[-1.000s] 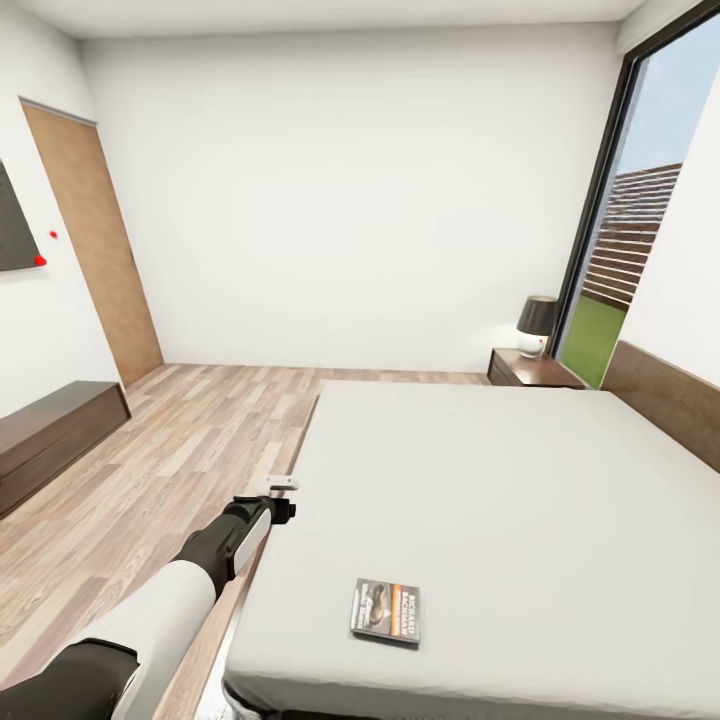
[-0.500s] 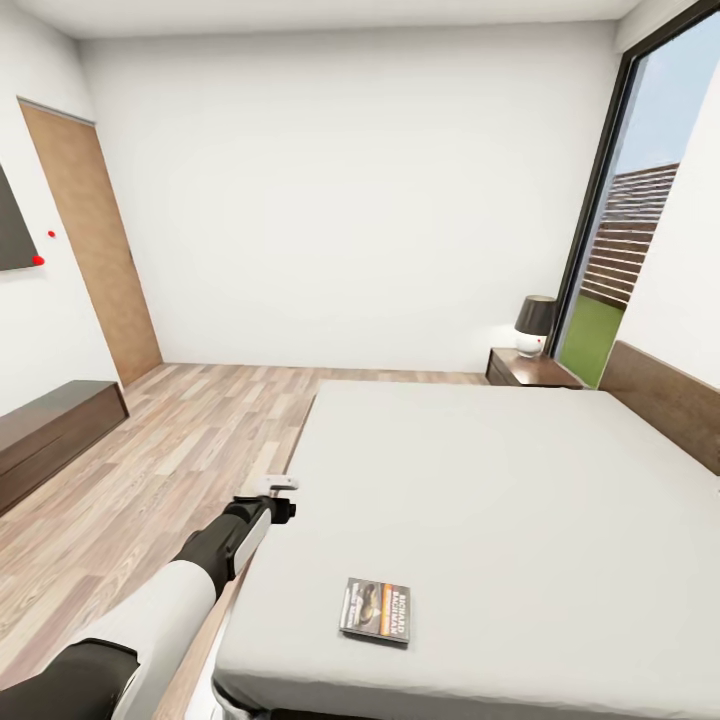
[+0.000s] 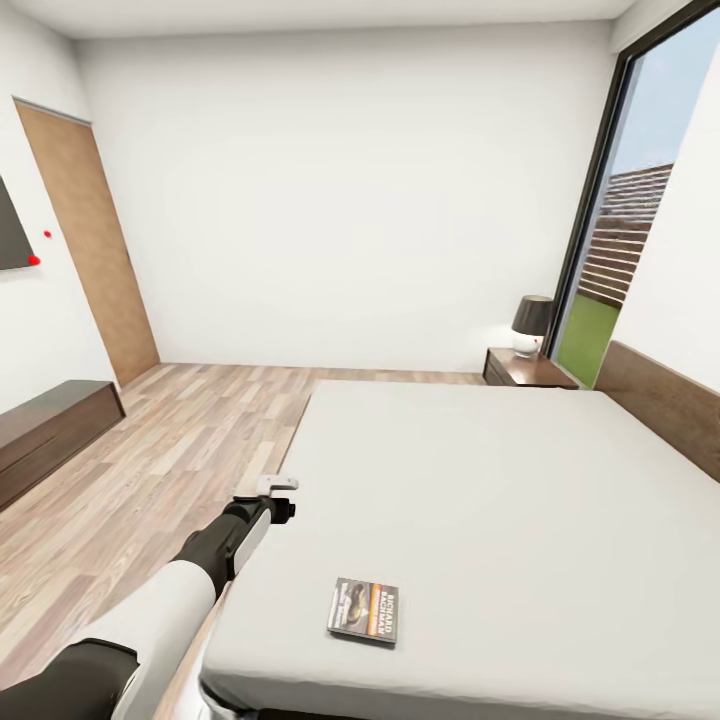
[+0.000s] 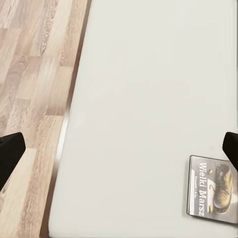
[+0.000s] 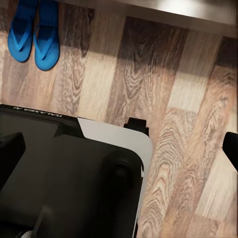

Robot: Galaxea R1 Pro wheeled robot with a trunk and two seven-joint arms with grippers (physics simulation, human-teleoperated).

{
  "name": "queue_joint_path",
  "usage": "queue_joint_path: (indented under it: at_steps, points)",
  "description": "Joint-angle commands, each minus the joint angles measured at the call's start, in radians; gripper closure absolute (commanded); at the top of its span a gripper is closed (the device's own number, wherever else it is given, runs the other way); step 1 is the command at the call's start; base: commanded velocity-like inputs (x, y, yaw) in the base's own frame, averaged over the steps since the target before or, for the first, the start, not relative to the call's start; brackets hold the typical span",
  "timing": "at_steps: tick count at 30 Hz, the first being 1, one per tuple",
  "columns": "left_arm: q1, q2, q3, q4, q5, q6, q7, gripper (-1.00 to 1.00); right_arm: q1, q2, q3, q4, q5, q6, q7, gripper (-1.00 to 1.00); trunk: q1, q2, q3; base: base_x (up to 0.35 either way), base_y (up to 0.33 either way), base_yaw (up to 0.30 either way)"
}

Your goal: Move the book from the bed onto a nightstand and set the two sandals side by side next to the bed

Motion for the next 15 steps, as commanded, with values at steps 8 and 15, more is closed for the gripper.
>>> queue_joint_path:
  at_steps: [8, 15]
  points:
    - [-0.001, 0.000, -0.007, 0.000, 0.011, 0.003, 0.009, -1.00, -0.001, 0.000, -0.008, 0.000, 0.010, -0.001, 0.004, -1.00, 0.000, -0.001, -0.002, 0.000, -0.065, 0.000]
    - [-0.001, -0.002, -0.009, 0.000, 0.011, 0.004, 0.009, -1.00, -0.001, 0.001, -0.008, 0.000, 0.010, -0.001, 0.004, -1.00, 0.000, -0.001, -0.002, 0.000, -0.156, 0.000]
